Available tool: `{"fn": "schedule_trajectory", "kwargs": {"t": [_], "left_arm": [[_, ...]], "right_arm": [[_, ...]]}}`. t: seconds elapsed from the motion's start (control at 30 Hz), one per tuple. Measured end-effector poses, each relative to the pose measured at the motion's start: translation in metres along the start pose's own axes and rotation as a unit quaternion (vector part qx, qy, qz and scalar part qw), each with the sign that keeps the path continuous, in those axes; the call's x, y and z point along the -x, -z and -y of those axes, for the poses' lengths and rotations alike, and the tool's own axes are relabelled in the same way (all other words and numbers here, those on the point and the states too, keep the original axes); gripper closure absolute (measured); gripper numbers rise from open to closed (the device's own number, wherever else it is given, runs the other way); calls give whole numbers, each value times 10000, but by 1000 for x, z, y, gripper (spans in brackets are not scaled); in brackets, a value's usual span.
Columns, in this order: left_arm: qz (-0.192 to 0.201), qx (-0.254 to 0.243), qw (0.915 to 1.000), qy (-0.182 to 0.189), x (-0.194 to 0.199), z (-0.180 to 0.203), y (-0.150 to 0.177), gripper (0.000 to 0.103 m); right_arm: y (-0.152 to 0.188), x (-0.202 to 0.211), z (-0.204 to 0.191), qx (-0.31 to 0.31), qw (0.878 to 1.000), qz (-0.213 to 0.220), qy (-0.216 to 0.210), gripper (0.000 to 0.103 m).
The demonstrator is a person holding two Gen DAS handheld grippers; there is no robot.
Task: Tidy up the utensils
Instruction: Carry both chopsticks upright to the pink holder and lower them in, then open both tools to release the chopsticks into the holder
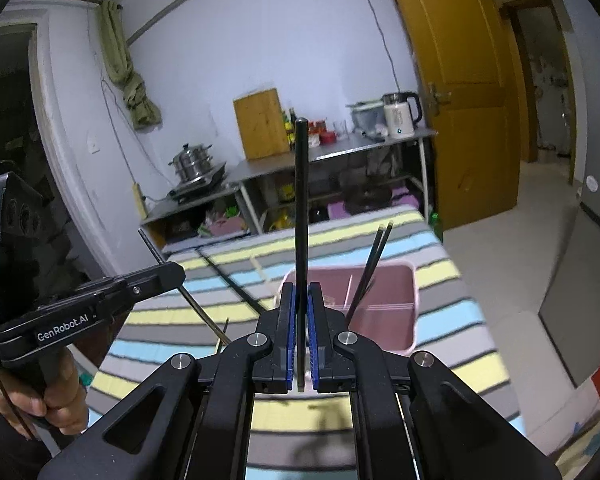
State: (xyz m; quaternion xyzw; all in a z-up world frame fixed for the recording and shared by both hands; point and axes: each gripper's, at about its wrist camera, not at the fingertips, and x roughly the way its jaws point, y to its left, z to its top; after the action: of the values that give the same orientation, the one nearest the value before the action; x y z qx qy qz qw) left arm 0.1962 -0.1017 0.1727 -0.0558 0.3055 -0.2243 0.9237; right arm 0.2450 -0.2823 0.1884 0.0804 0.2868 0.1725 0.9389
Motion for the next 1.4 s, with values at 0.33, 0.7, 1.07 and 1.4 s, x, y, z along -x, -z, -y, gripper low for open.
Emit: {"fn": "schedule_trajectory", "kwargs": {"t": [0.33,0.7,1.07,1.4], "left_arm": [[228,-41,9997,15,-16,2,-37,99],[-74,7,10000,-26,-57,-10,-20,99],[-285,-114,9995,-60,-86,-16,4,99],[-592,-140,9981,-81,-102,-21,28,98]], "right_arm": [[-29,-4,6,20,9995,315,98,98],[-15,-31,11,-23,9997,108,211,98],[9,-60,17,-69,9994,-242,256,98],[27,-79,16,-89,9981,-547,252,97]]}}
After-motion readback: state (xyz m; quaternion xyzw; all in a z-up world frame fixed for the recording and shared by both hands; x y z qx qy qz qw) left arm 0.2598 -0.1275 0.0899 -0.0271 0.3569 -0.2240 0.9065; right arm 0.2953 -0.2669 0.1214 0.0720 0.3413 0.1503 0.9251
